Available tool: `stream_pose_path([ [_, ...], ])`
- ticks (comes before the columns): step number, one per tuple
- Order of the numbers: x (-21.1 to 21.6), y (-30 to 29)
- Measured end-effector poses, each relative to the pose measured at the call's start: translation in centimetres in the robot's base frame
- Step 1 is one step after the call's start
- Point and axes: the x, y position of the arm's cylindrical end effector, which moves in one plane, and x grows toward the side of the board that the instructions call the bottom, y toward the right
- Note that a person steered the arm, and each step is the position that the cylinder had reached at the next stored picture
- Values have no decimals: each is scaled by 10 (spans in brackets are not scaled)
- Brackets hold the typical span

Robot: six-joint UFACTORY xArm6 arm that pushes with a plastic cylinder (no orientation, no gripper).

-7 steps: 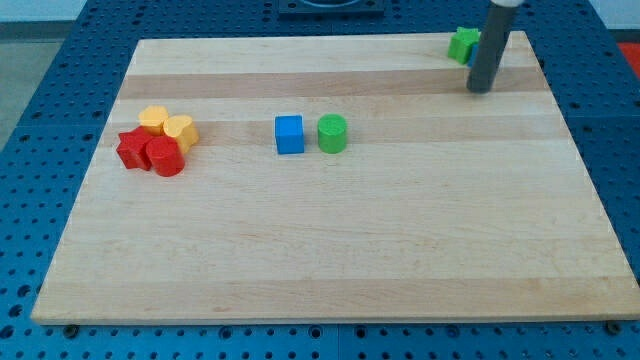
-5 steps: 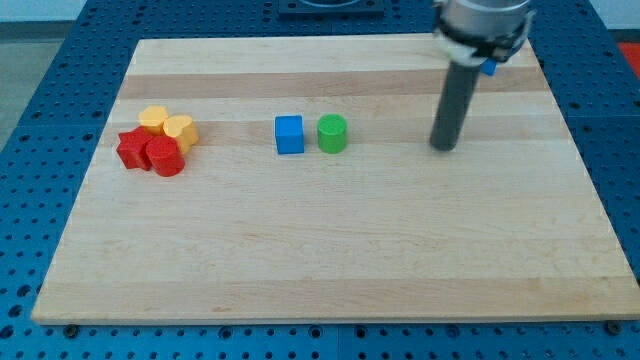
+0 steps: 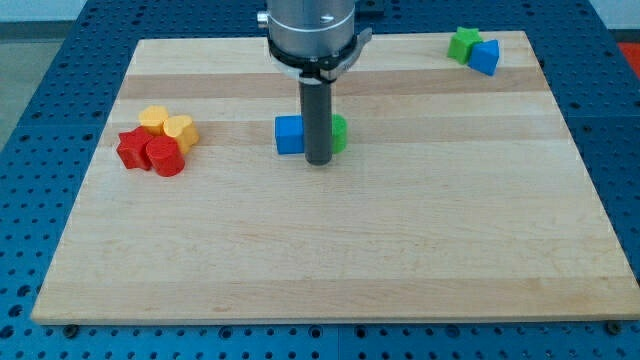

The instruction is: Slide the green circle to the bottom of the green star

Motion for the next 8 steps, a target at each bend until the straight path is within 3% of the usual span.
stream_pose_path([
  [2, -28, 10],
  [6, -125, 80],
  [8, -135, 134],
])
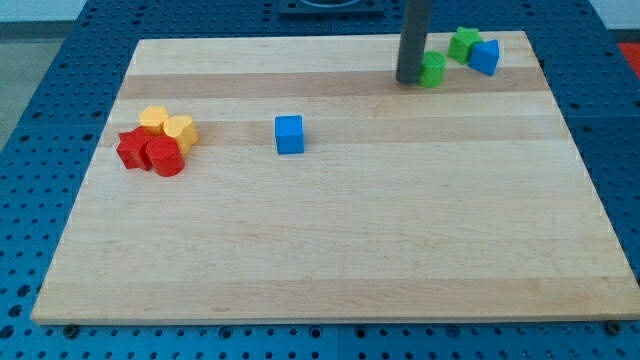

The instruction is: Slide the green circle to the bottom of the green star

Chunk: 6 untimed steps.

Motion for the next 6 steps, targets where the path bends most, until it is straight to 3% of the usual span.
stream_pose_path([
  [4, -1, 52],
  [6, 81, 32],
])
